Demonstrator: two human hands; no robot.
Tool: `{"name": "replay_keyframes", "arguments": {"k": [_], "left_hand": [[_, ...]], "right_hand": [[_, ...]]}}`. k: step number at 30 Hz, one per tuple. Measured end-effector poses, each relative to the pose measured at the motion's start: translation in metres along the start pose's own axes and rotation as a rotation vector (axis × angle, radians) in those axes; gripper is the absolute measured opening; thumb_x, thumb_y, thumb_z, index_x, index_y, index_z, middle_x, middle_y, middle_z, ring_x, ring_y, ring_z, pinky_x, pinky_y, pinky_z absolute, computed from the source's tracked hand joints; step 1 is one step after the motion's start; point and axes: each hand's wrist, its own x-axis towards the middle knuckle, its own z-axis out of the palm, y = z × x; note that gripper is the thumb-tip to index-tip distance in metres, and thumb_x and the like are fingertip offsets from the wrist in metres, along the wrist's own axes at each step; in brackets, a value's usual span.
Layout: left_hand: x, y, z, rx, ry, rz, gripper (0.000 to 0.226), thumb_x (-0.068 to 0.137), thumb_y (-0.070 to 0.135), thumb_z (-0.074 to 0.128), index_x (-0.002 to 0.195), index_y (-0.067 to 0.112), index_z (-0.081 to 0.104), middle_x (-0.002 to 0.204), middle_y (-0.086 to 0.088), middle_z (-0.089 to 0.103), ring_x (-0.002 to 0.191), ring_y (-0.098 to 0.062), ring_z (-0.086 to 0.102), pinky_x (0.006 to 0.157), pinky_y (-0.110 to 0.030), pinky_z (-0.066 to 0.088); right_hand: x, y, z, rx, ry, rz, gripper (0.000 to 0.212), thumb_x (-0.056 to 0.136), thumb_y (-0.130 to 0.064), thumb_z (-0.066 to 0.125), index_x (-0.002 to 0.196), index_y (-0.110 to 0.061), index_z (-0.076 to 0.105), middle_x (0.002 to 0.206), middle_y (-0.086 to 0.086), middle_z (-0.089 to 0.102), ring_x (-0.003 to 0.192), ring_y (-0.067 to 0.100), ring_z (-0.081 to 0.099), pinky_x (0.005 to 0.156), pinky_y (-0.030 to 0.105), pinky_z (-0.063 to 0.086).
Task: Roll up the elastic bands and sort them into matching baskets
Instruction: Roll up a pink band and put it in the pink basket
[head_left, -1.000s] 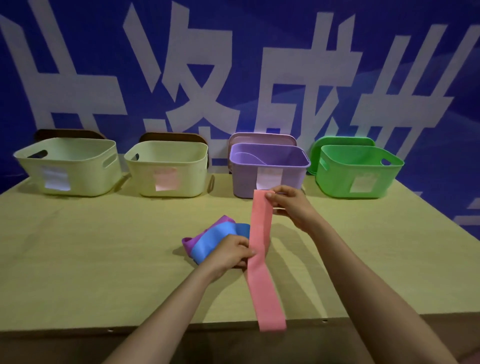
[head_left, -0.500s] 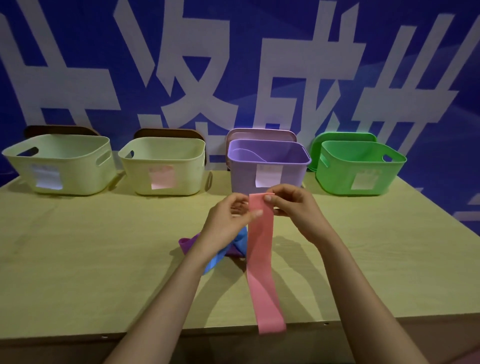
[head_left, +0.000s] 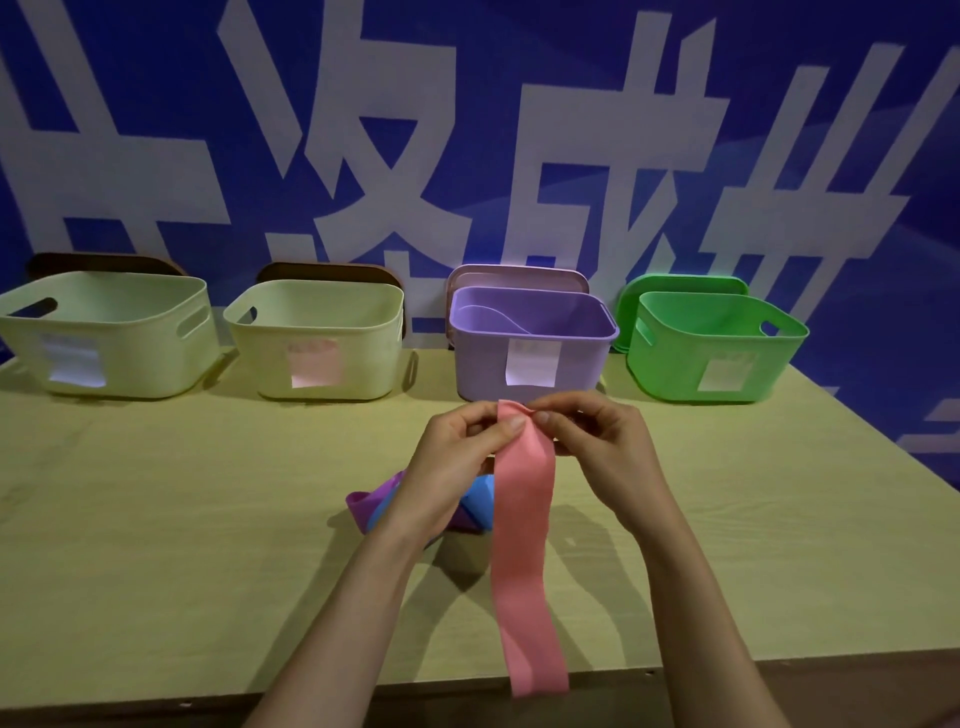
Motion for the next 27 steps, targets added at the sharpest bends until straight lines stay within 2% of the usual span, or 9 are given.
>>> {"name": "replay_keyframes", "arguments": {"k": [4, 8, 10, 13, 15, 19, 22, 25, 27], "left_hand": [[-0.003, -0.002, 0.000, 0.028, 0.023, 0.002, 0.016, 0.091, 0.013, 0.060, 0.102, 0.010, 0.071, 0.098, -0.007, 0.073, 0.095, -0.020, 0.068, 0.080, -0.032, 0.056], [-0.006, -0.003, 0.000, 0.005, 0.010, -0.025, 0.015, 0.091, 0.012, 0.059, 0.099, 0.009, 0.071, 0.096, -0.011, 0.071, 0.092, -0.021, 0.066, 0.084, -0.039, 0.053], [-0.008, -0.001, 0.002, -0.013, -0.021, -0.034, 0.017, 0.091, 0.020, 0.060, 0.098, 0.009, 0.070, 0.095, -0.012, 0.070, 0.091, -0.020, 0.065, 0.085, -0.038, 0.052], [-0.008, -0.001, 0.005, -0.022, 0.006, -0.047, 0.033, 0.086, 0.040, 0.061, 0.094, 0.010, 0.072, 0.093, -0.014, 0.071, 0.087, -0.020, 0.065, 0.082, -0.036, 0.052], [-0.007, -0.003, 0.007, 0.012, 0.049, -0.035, 0.029, 0.089, 0.037, 0.059, 0.092, 0.012, 0.073, 0.091, -0.012, 0.072, 0.085, -0.020, 0.066, 0.081, -0.035, 0.052], [-0.006, -0.006, 0.008, 0.039, 0.091, -0.003, 0.025, 0.089, 0.033, 0.060, 0.089, 0.012, 0.073, 0.087, -0.016, 0.070, 0.082, -0.026, 0.065, 0.080, -0.043, 0.053], [-0.006, -0.006, 0.009, 0.086, 0.110, 0.018, 0.024, 0.089, 0.032, 0.061, 0.091, 0.012, 0.073, 0.088, -0.013, 0.072, 0.089, -0.030, 0.067, 0.083, -0.042, 0.054], [-0.007, -0.005, 0.009, 0.115, 0.099, 0.014, 0.021, 0.090, 0.031, 0.061, 0.093, 0.014, 0.073, 0.087, -0.004, 0.073, 0.089, -0.023, 0.068, 0.081, -0.036, 0.055], [-0.007, -0.005, 0.009, 0.126, 0.095, 0.016, 0.020, 0.090, 0.030, 0.061, 0.093, 0.014, 0.073, 0.087, -0.002, 0.073, 0.088, -0.021, 0.068, 0.080, -0.037, 0.056]], "right_hand": [[-0.004, 0.002, 0.000, -0.009, 0.027, -0.004, 0.013, 0.085, 0.001, 0.065, 0.086, -0.009, 0.073, 0.080, 0.005, 0.072, 0.072, 0.007, 0.065, 0.062, 0.019, 0.051], [-0.009, 0.006, 0.000, -0.062, 0.024, -0.042, 0.016, 0.085, 0.000, 0.065, 0.086, -0.013, 0.074, 0.083, 0.001, 0.073, 0.076, 0.010, 0.064, 0.065, 0.020, 0.051], [-0.011, 0.008, 0.000, -0.111, 0.029, -0.070, 0.020, 0.085, -0.001, 0.065, 0.084, -0.019, 0.073, 0.082, -0.003, 0.072, 0.077, 0.012, 0.064, 0.067, 0.025, 0.052], [-0.014, 0.009, -0.002, -0.168, 0.017, -0.115, 0.024, 0.085, -0.003, 0.066, 0.085, -0.027, 0.073, 0.085, -0.007, 0.070, 0.085, 0.020, 0.065, 0.074, 0.033, 0.054], [-0.014, 0.009, -0.002, -0.180, 0.005, -0.104, 0.021, 0.086, -0.005, 0.066, 0.087, -0.024, 0.073, 0.086, -0.007, 0.071, 0.087, 0.020, 0.065, 0.076, 0.035, 0.054], [-0.013, 0.007, -0.003, -0.145, -0.031, -0.007, 0.017, 0.085, -0.013, 0.068, 0.100, -0.021, 0.069, 0.086, -0.004, 0.069, 0.081, 0.012, 0.065, 0.075, 0.028, 0.054], [-0.013, 0.003, 0.001, -0.092, -0.031, 0.074, 0.016, 0.088, -0.029, 0.062, 0.094, -0.017, 0.071, 0.082, 0.003, 0.072, 0.078, 0.014, 0.067, 0.069, 0.029, 0.056], [-0.012, 0.001, 0.004, -0.074, 0.001, 0.133, 0.029, 0.094, -0.028, 0.055, 0.082, -0.008, 0.071, 0.074, 0.013, 0.069, 0.067, 0.013, 0.064, 0.058, 0.023, 0.052], [-0.013, 0.001, 0.002, -0.102, -0.007, 0.119, 0.027, 0.093, -0.024, 0.057, 0.079, -0.006, 0.071, 0.072, 0.016, 0.068, 0.064, 0.013, 0.062, 0.056, 0.022, 0.052]]}}
